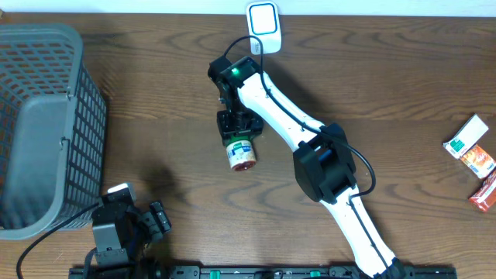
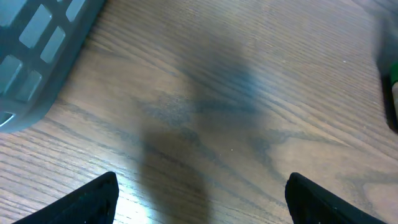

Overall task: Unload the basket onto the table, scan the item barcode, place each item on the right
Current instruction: 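Lift the green jar and tilt it with the right gripper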

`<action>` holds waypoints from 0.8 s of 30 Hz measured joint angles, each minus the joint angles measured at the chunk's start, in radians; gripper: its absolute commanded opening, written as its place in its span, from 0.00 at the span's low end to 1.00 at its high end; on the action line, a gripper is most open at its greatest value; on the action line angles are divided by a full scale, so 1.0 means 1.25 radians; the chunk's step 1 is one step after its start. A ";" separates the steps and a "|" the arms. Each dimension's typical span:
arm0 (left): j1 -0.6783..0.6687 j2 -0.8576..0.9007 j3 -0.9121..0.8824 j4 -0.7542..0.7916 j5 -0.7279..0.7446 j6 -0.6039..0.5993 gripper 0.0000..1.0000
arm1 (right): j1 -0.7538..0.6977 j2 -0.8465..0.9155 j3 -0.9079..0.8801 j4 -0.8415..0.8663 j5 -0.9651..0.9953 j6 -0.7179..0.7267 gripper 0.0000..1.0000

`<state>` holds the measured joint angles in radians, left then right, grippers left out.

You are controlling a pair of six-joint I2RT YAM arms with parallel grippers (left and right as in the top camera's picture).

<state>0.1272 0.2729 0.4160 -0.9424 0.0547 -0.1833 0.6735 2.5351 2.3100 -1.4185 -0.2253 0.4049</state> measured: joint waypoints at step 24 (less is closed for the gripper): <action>0.000 0.000 0.000 0.000 0.000 0.000 0.86 | 0.011 0.000 0.228 0.048 0.136 -0.082 0.43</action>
<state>0.1272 0.2729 0.4160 -0.9424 0.0547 -0.1833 0.6868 2.5347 2.5946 -1.3586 -0.0551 0.3027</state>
